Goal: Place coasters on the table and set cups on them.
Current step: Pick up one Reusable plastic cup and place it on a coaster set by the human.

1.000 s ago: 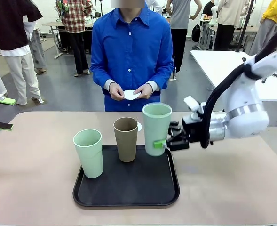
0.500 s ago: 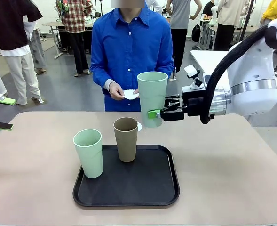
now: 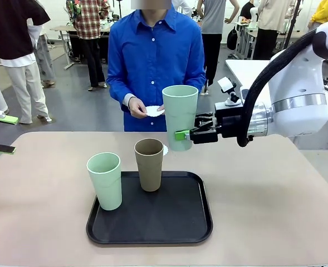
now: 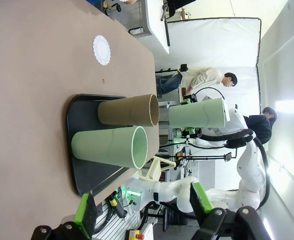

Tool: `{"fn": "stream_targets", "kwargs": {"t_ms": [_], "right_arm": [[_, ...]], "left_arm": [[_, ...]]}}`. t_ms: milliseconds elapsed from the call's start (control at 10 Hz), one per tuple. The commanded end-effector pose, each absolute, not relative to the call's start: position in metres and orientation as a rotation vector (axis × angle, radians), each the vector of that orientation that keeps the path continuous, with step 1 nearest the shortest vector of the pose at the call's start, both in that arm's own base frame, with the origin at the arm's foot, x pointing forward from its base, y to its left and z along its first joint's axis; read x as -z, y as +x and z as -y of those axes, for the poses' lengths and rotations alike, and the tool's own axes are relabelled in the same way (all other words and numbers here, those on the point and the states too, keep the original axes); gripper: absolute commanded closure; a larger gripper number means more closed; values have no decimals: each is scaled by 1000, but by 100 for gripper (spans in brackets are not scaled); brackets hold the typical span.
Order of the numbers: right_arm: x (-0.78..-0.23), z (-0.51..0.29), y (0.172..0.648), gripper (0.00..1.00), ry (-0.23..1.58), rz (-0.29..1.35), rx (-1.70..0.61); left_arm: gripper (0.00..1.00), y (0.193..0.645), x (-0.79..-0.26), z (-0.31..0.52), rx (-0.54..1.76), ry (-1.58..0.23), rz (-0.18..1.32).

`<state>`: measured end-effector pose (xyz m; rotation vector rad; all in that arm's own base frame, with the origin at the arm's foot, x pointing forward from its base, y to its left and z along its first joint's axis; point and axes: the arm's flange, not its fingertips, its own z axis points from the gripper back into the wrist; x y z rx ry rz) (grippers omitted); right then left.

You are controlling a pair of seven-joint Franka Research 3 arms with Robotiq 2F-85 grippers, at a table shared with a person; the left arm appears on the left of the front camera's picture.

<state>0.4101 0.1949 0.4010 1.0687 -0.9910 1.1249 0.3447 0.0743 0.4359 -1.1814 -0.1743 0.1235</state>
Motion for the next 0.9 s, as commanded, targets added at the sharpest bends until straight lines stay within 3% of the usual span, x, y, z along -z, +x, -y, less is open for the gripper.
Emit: {"fn": "stream_targets", "kwargs": {"t_ms": [0, 400, 800], "right_arm": [[-414, -191, 430, 18, 1088, 1001, -1151], [-445, -191, 494, 18, 1191, 942, -1175], [-400, -219, 564, 18, 1239, 868, -1234]], "left_arm": [[0, 345, -437, -75, -117, -1196, 183], [0, 345, -437, -75, -117, -1196, 183], [0, 345, -437, -75, -117, -1196, 183]]}}
